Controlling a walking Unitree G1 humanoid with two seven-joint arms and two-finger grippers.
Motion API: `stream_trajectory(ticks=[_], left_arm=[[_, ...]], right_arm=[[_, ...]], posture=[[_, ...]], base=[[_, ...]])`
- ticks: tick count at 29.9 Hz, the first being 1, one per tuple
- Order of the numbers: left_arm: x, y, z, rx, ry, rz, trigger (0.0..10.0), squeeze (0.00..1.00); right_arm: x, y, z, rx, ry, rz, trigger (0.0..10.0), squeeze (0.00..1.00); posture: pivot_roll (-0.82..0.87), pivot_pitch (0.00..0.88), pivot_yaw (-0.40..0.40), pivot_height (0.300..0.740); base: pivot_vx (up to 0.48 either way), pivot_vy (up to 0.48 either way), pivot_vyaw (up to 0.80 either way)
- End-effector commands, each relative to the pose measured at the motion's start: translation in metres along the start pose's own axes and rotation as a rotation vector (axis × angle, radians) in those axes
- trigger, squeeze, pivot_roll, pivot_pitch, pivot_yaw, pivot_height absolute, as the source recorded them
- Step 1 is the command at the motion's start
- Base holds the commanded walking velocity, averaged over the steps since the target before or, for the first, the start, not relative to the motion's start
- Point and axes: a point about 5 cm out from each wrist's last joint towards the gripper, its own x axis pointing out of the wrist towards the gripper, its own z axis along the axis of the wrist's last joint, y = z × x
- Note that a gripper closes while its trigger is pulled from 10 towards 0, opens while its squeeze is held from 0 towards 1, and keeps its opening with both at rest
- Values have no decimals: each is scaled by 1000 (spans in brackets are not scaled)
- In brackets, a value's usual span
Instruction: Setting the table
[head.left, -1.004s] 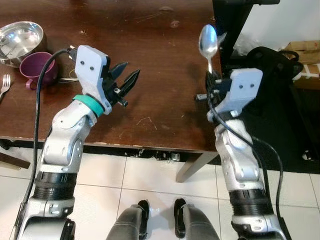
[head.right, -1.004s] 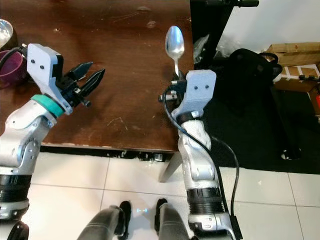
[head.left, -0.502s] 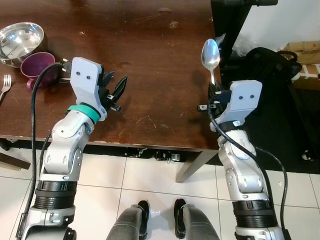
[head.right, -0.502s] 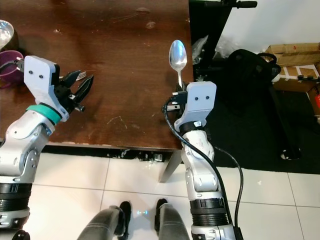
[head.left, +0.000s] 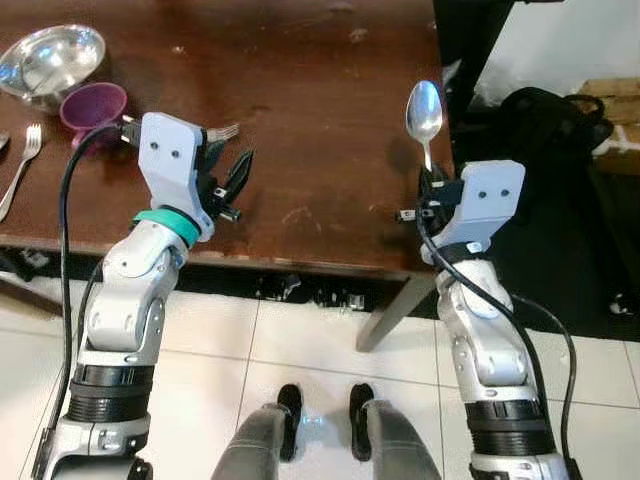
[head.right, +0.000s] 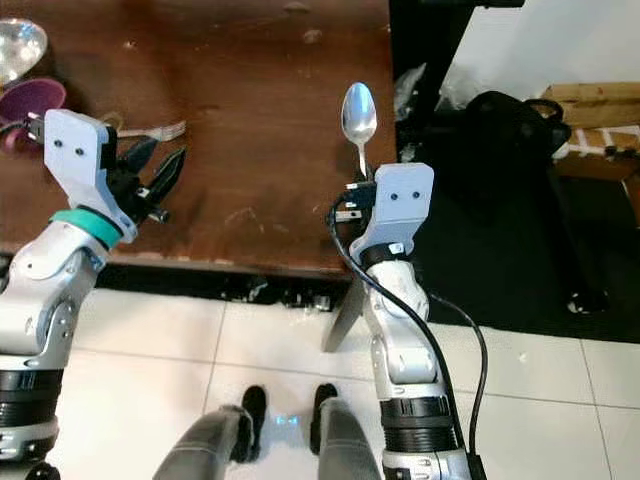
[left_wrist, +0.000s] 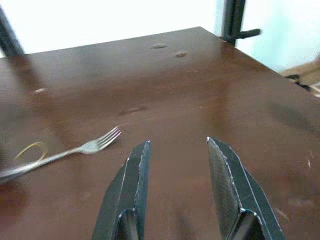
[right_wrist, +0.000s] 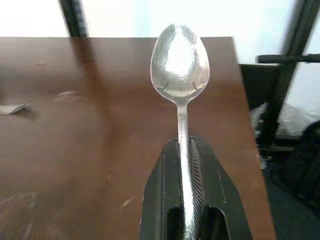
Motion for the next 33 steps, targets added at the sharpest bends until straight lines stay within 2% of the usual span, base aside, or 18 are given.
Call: stream_trajectory(ticks=[1, 17, 33], left_arm=[[-3, -2, -4, 5, 18, -1, 10000, 0], [2, -1, -1, 4, 9, -3, 10000, 0], [3, -1, 0, 5, 5, -7, 10000, 0]], right_arm=[[-3, -3, -5, 8, 24, -17, 10000, 0], [1, -3, 0, 59, 1, -11, 10000, 0], [1, -4, -2, 60, 10, -11, 10000, 0]], posture=[[-8, 169, 93, 740], [-16, 141, 100, 740], [-13, 143, 106, 740]], base=[[-375, 0, 0], [-364, 0, 0], [-357, 0, 0]])
